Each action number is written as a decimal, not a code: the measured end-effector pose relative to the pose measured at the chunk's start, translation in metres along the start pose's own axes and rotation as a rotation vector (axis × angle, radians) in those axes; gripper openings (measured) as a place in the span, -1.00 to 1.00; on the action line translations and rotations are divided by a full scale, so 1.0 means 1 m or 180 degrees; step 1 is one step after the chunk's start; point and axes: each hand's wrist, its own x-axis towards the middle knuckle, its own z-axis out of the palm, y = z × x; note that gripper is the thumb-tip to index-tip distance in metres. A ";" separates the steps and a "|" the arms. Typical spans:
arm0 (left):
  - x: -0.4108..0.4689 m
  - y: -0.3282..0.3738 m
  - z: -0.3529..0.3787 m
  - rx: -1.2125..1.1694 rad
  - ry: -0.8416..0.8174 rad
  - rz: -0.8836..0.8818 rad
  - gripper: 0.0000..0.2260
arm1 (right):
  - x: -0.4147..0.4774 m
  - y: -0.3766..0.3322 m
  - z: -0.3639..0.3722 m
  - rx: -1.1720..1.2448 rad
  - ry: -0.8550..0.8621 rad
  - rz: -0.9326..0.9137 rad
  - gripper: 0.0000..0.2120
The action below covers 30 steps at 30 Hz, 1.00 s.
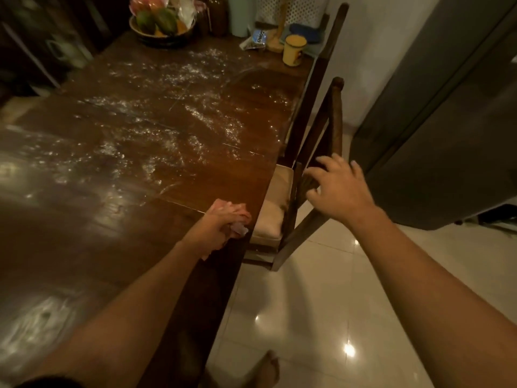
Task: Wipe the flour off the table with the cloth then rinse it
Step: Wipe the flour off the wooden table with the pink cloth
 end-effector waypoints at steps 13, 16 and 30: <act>0.098 0.046 -0.001 0.0212 0.0942 -0.1409 -0.45 | 0.029 0.028 0.020 0.1124 -0.0408 0.0297 -0.03; 0.144 0.047 -0.002 0.0394 0.1039 -0.1665 -0.48 | 0.046 0.035 0.017 0.1135 -0.0297 0.0258 -0.05; 0.280 0.042 -0.025 0.0407 0.1443 -0.1290 -0.44 | 0.152 0.055 -0.001 0.0747 0.0381 0.0491 -0.12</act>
